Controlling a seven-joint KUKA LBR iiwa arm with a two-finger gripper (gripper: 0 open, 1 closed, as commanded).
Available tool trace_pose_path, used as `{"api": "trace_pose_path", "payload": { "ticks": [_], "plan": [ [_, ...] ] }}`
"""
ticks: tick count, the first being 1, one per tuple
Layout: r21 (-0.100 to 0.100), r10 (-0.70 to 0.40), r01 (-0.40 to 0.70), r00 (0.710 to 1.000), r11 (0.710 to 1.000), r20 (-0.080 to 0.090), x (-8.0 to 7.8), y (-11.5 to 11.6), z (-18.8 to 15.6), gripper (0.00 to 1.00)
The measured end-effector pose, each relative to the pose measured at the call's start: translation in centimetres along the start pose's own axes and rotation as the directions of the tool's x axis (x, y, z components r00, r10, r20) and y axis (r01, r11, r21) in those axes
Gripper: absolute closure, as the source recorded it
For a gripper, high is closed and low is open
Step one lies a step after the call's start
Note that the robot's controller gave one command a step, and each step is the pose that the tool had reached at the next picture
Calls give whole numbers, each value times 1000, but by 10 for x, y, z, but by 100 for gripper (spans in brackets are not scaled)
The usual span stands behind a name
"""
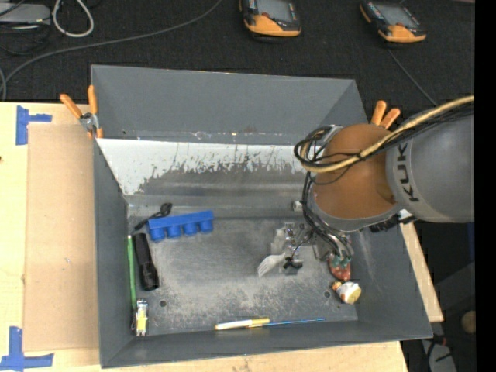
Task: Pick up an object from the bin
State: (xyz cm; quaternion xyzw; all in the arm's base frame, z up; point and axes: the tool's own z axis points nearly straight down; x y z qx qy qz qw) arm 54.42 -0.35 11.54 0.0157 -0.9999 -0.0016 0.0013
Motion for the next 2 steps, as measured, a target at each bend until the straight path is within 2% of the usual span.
{"api": "trace_pose_path", "payload": {
  "ticks": [2],
  "plan": [
    [0, 1, -1, 1000, 1000, -4, 1, 1, -34, 100]
  ]
}}
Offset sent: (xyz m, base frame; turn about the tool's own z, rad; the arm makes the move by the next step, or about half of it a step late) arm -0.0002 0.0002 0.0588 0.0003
